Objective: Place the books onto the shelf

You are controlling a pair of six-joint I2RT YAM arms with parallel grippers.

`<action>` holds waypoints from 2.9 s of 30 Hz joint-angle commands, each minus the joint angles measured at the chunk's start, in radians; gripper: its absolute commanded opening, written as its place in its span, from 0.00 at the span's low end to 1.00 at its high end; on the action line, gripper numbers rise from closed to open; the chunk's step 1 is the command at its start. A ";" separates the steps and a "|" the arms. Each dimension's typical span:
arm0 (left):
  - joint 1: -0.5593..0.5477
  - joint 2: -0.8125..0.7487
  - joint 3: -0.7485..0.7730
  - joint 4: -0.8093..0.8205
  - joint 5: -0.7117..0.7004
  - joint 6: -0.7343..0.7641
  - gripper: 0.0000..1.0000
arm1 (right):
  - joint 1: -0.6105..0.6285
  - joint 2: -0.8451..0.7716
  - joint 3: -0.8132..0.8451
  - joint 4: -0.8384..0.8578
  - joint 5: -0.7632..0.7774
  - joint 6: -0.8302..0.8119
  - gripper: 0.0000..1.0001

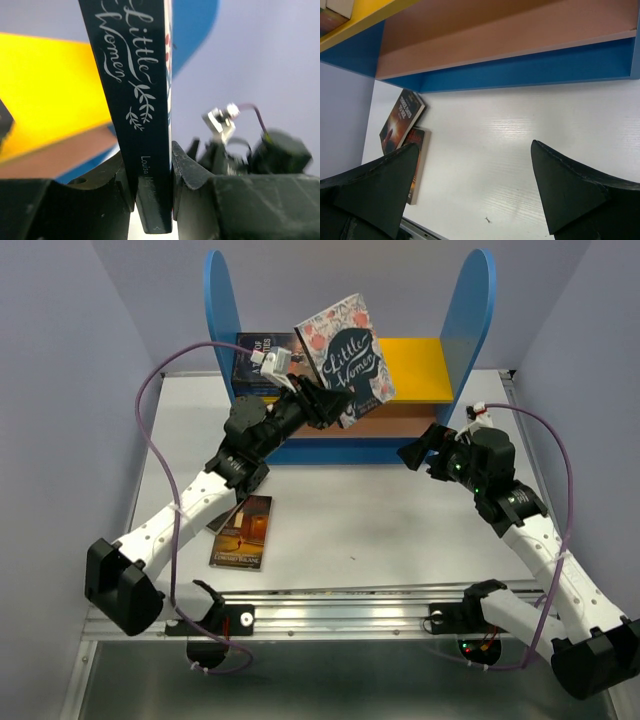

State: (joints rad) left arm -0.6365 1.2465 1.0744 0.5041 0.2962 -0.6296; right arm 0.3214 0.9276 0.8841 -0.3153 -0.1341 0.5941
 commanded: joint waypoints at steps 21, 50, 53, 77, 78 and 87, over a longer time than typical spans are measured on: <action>-0.074 0.136 0.277 -0.163 -0.988 -0.752 0.00 | 0.001 -0.046 0.009 0.004 -0.015 0.009 1.00; -0.126 0.222 0.535 -0.713 -1.191 -1.101 0.77 | 0.001 -0.046 0.004 0.005 -0.062 0.007 1.00; -0.124 0.226 0.545 -0.731 -1.169 -1.081 0.86 | 0.001 -0.007 0.030 0.022 -0.137 -0.010 1.00; -0.045 0.235 0.550 -0.753 -0.994 -0.822 0.99 | 0.185 0.454 0.532 0.229 -0.283 -0.309 0.87; -0.039 0.228 0.539 -0.739 -0.982 -0.802 0.99 | 0.185 0.468 0.547 0.229 -0.283 -0.316 0.84; 0.067 0.251 0.544 -0.697 -0.757 -0.650 0.99 | 0.216 0.593 0.681 0.219 -0.285 -0.346 0.73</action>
State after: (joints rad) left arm -0.6228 1.5211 1.5967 -0.2546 -0.5262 -1.3746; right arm 0.5251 1.5085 1.5059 -0.1410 -0.4221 0.2783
